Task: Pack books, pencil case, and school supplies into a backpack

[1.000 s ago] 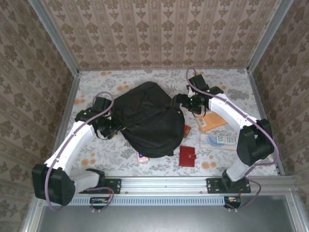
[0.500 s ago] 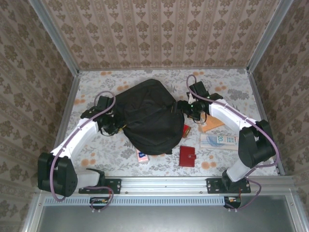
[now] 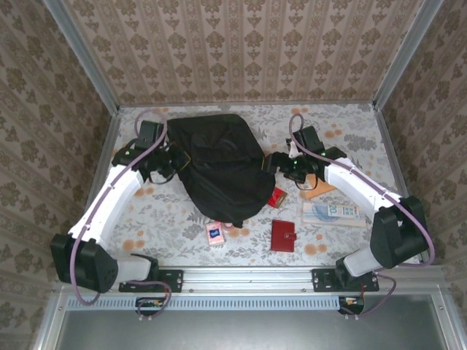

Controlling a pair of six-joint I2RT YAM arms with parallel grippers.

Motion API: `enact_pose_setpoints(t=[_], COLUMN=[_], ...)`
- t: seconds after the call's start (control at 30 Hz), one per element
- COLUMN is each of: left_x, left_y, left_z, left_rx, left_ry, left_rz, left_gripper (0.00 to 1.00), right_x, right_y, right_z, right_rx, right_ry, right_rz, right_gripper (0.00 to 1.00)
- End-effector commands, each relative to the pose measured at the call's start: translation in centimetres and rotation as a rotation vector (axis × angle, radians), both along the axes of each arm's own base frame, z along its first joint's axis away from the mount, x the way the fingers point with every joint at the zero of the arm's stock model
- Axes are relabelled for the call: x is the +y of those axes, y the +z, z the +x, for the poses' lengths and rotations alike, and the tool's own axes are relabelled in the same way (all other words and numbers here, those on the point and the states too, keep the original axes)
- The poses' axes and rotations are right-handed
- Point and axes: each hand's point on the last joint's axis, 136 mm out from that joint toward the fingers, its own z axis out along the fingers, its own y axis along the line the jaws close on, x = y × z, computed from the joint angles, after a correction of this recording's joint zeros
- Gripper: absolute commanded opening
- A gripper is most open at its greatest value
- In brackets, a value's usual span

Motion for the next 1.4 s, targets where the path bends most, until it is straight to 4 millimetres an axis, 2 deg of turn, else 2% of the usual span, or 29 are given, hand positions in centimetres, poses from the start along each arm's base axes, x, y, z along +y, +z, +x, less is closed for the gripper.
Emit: enact_pose_setpoints(t=[0.0, 0.13, 0.27, 0.37, 0.4, 0.47, 0.53, 0.6, 0.7, 0.77, 0.93, 1.0, 1.07, 1.17, 1.23, 1.3, 1.37], left_x=[-2.1, -5.8, -9.7, -12.4, -13.4, -15.3, -16.7, -17.3, -16.5, -15.0, -7.8, -4.8, -3.4, -3.4, -3.8, -4.9, -7.0], left_y=[3.6, 6.8, 9.9, 12.3, 12.9, 14.0, 14.3, 14.0, 12.4, 10.3, 3.5, 1.1, -0.2, -0.4, 0.0, 0.7, 1.6], left_z=[3.2, 6.9, 9.2, 10.3, 10.6, 10.8, 10.7, 10.8, 11.5, 12.6, 16.0, 17.4, 18.2, 18.1, 17.6, 16.4, 14.7], left_rx=[-0.115, -0.191, -0.29, -0.365, -0.383, -0.417, -0.436, -0.44, -0.409, -0.365, -0.239, -0.191, -0.16, -0.154, -0.171, -0.182, -0.197], left_ry=[-0.058, -0.162, -0.305, -0.399, -0.434, -0.514, -0.591, -0.657, -0.698, -0.7, -0.586, -0.529, -0.486, -0.479, -0.5, -0.539, -0.584], left_rz=[-0.035, -0.112, -0.129, -0.176, -0.202, -0.225, -0.22, -0.213, -0.226, -0.233, -0.06, 0.034, 0.085, 0.139, 0.235, 0.331, 0.368], left_gripper=[0.0, 0.0, 0.0, 0.0, 0.0, 0.0, 0.0, 0.0, 0.0, 0.0, 0.0, 0.14, 0.31, 0.45, 0.51, 0.55, 0.56], right_x=[-1.2, -1.2, -2.2, -3.4, -3.8, -4.6, -5.4, -6.0, -6.2, -6.1, -5.0, -4.8, -4.6, -4.3, -4.4, -4.5, -4.8], right_y=[0.8, 0.6, 0.7, 0.7, 1.7, 2.1, 2.3, 2.5, 2.5, 2.3, 1.5, 1.2, 0.8, 0.8, 0.7, 0.6, 0.3], right_z=[-0.2, -0.1, 0.1, 0.3, 0.2, 0.1, 0.1, 0.0, 0.0, 0.1, 0.3, 0.4, 0.6, 0.7, 0.7, 0.7, 0.5], right_rx=[-0.035, -0.026, -0.043, -0.06, -0.089, -0.105, -0.113, -0.124, -0.125, -0.118, -0.091, -0.086, -0.08, -0.077, -0.077, -0.076, -0.07], right_ry=[-0.045, -0.049, -0.09, -0.133, -0.146, -0.176, -0.205, -0.22, -0.223, -0.217, -0.188, -0.182, -0.18, -0.172, -0.171, -0.171, -0.177], right_rz=[-0.025, -0.029, -0.066, -0.106, -0.105, -0.121, -0.136, -0.143, -0.146, -0.145, -0.112, -0.108, -0.106, -0.097, -0.101, -0.107, -0.124], right_gripper=[0.86, 0.86, 0.86, 0.86, 0.86, 0.87, 0.87, 0.87, 0.87, 0.87, 0.87, 0.87, 0.87, 0.87, 0.87, 0.87, 0.88])
